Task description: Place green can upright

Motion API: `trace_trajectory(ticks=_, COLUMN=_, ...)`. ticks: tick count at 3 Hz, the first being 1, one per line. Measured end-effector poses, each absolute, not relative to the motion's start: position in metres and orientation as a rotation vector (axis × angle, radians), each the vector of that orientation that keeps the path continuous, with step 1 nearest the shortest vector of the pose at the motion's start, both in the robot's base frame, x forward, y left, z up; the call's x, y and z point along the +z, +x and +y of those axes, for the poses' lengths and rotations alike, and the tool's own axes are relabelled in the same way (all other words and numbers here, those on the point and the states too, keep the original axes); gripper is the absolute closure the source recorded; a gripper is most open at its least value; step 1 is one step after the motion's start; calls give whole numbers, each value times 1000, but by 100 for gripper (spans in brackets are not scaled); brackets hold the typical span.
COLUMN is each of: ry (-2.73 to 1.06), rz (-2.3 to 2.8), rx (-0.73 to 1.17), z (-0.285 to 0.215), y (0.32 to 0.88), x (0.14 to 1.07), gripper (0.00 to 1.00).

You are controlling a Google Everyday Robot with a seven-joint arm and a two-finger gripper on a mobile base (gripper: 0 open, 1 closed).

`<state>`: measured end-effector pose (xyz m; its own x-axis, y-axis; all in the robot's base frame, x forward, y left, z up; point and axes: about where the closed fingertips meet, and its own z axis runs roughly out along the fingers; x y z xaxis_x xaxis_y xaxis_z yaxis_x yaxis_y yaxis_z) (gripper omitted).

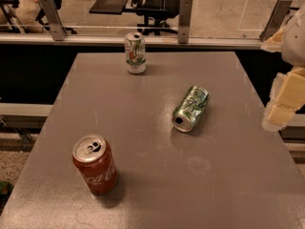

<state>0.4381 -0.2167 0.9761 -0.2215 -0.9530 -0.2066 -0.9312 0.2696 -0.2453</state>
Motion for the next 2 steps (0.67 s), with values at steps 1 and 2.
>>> trace_trajectory(ticks=1, ry=-1725, rz=2232, rx=-98, z=-217, y=438, x=976, gripper=0)
trace_trajectory(ticks=2, ry=-1797, rz=2162, rx=-89, z=-202, y=448, x=978, gripper=0)
